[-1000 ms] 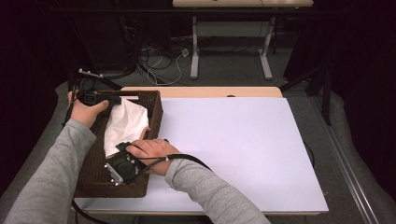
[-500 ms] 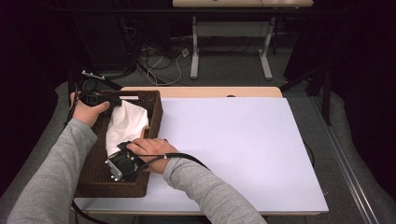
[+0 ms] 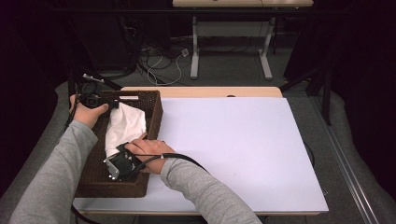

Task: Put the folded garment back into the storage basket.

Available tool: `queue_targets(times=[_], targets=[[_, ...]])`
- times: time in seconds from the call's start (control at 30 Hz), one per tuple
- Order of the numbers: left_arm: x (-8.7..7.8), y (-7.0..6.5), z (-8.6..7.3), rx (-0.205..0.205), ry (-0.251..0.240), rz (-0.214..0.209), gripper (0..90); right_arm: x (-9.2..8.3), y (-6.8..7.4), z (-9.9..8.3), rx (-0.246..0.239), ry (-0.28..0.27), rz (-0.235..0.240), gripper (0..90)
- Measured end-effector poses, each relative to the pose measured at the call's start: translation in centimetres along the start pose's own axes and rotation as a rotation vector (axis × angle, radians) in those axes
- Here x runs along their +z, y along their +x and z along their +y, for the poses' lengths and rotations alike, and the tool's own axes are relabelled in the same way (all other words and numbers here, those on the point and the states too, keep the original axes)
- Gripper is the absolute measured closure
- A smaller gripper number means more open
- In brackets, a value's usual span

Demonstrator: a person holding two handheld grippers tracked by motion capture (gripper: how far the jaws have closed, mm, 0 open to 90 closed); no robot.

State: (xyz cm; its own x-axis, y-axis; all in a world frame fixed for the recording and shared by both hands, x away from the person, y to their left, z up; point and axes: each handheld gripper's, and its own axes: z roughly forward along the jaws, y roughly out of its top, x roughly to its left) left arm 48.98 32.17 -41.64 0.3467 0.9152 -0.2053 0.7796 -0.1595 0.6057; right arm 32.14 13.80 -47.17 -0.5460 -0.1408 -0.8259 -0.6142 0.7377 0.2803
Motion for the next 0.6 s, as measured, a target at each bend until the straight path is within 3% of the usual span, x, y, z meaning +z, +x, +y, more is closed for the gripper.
queue_targets(times=[0.33,0.43,0.47,0.53,0.57,0.6], targets=[[0.5,0.7,-0.2,-0.013,0.005,0.008,85.6,0.5,0.2,0.3,0.005,0.006,0.01,81.7],[0.9,1.0,-0.3,-0.014,0.01,0.016,85.1,0.9,0.0,0.2,0.029,-0.005,0.018,80.8],[0.9,1.0,-0.3,-0.014,0.01,0.016,84.0,1.2,-0.1,0.1,0.039,-0.004,0.034,77.7],[1.8,1.6,-0.7,-0.001,-0.012,0.064,72.1,1.7,0.0,-0.1,0.104,-0.012,0.047,60.6],[1.8,1.6,-0.7,-0.001,-0.012,0.064,68.0,1.7,-0.2,-0.2,0.122,-0.023,0.05,56.2],[2.3,1.9,-1.0,0.005,0.007,0.103,65.9,1.6,-0.4,-0.4,0.136,-0.031,0.058,55.9]])
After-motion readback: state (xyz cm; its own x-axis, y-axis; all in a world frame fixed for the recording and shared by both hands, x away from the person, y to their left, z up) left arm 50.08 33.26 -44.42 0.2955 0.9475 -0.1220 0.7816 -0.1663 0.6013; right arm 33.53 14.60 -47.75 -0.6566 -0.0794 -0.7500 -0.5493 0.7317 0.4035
